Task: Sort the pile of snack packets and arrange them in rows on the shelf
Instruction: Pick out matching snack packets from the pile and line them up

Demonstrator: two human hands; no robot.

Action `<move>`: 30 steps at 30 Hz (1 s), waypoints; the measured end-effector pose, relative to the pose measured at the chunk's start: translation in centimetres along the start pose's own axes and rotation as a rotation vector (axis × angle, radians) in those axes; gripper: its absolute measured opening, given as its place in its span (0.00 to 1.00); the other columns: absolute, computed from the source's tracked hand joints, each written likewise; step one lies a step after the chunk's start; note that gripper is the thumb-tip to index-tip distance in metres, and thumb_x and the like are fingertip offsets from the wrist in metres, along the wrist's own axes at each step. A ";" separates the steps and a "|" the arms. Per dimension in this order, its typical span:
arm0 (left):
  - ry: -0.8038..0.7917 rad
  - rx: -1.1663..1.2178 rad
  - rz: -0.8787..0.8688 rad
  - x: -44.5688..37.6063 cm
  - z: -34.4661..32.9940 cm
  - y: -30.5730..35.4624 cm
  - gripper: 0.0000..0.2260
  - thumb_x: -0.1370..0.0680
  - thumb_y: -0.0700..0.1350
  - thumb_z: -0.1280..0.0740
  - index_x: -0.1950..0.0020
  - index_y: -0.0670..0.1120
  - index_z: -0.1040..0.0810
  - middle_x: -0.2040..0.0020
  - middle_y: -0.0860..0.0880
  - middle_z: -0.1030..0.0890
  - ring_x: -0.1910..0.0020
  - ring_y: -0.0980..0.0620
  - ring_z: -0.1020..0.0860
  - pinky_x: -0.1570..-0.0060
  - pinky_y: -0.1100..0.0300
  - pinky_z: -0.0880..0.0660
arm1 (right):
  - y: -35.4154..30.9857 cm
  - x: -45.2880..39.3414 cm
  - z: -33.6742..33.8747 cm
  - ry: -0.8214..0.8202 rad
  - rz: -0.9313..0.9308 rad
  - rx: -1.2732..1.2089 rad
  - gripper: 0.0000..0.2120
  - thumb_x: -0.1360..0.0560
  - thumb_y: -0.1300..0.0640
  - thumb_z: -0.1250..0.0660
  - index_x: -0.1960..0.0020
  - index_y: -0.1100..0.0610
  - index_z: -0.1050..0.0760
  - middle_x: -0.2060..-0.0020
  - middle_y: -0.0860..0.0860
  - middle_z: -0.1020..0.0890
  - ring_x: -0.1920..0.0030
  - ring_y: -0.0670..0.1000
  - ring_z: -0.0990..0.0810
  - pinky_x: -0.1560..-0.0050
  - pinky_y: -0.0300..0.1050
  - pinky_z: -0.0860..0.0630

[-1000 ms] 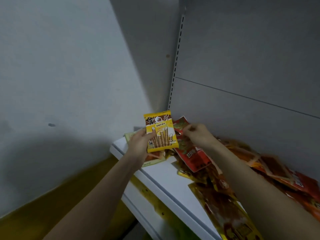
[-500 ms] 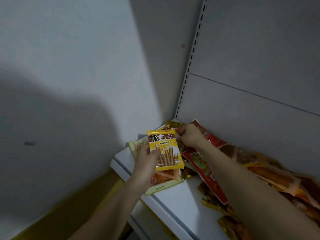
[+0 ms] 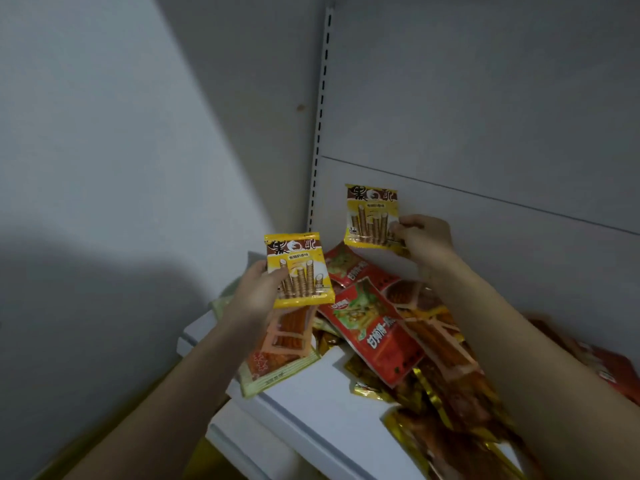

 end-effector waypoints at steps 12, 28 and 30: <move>-0.290 0.004 -0.128 9.5 -13.2 -2.7 0.18 0.15 0.53 0.40 0.25 0.59 0.30 0.27 0.60 0.31 0.30 0.60 0.33 0.34 0.44 0.26 | 3.5 9.2 14.5 -0.003 -0.085 -0.145 0.02 0.23 0.61 0.29 0.53 0.60 0.21 0.58 0.55 0.17 0.57 0.54 0.18 0.54 0.52 0.19; -0.434 -0.007 -0.074 23.6 -27.8 -11.2 0.27 0.22 0.35 0.30 0.27 0.57 0.27 0.41 0.51 0.16 0.46 0.53 0.16 0.54 0.57 0.18 | 12.4 20.3 32.2 0.077 -0.067 -0.017 0.06 0.23 0.61 0.30 0.50 0.62 0.25 0.61 0.55 0.21 0.59 0.54 0.19 0.56 0.53 0.21; -0.458 -0.029 -0.067 24.4 -29.3 -11.7 0.28 0.22 0.34 0.30 0.27 0.58 0.27 0.42 0.51 0.16 0.48 0.54 0.15 0.58 0.59 0.18 | 13.1 20.5 33.9 0.083 -0.084 -0.019 0.06 0.23 0.61 0.30 0.50 0.63 0.25 0.62 0.54 0.22 0.60 0.53 0.19 0.55 0.52 0.21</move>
Point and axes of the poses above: each hand's wrist, its own x-axis away from the middle knuckle, its own z-axis out of the back of the hand, y = z × x, the point moved 2 cm from there along -x, towards the middle knuckle
